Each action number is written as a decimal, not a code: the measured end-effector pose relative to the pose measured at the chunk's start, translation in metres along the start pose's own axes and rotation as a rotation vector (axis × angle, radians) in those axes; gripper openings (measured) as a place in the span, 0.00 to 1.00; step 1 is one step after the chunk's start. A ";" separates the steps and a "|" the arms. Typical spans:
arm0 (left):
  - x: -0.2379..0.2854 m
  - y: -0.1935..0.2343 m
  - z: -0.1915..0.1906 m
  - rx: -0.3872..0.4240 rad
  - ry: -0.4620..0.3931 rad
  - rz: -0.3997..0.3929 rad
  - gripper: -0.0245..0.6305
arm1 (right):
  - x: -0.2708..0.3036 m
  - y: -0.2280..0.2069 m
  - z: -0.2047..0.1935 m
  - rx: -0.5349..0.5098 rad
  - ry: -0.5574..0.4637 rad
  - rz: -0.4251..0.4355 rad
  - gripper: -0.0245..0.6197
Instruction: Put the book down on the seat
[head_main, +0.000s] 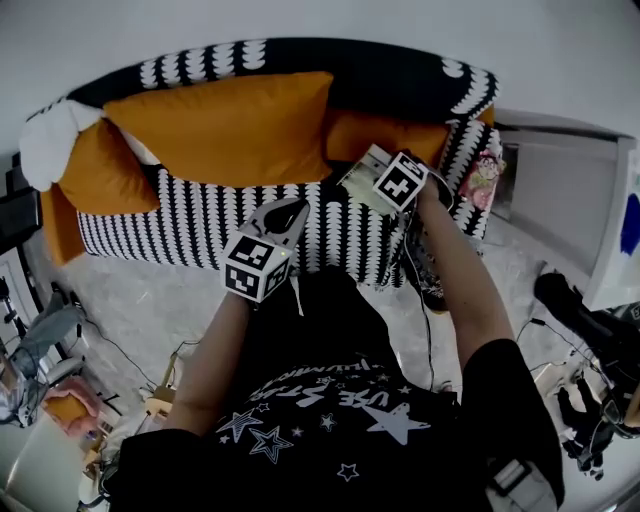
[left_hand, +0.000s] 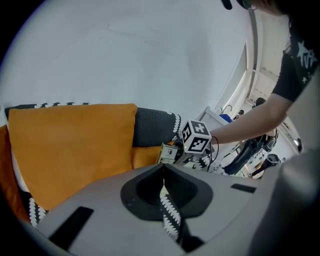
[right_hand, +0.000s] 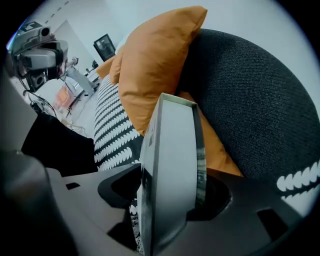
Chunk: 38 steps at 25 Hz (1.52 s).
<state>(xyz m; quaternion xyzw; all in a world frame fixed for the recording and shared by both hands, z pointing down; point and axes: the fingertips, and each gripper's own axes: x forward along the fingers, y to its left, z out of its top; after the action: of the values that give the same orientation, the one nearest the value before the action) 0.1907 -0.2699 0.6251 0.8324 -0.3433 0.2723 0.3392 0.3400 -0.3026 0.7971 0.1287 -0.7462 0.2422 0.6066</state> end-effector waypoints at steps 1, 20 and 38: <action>0.000 0.000 -0.001 -0.004 0.002 -0.004 0.05 | -0.001 -0.001 -0.002 0.009 -0.005 -0.012 0.44; -0.079 0.008 0.021 0.131 -0.121 -0.060 0.05 | -0.109 0.001 0.017 0.178 -0.226 -0.496 0.46; -0.246 0.022 -0.031 0.202 -0.268 -0.143 0.05 | -0.192 0.200 0.078 0.572 -0.638 -0.542 0.41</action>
<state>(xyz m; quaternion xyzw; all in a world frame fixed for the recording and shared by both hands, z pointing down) 0.0157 -0.1631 0.4842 0.9134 -0.2964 0.1671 0.2236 0.2219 -0.1926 0.5586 0.5465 -0.7379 0.2192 0.3299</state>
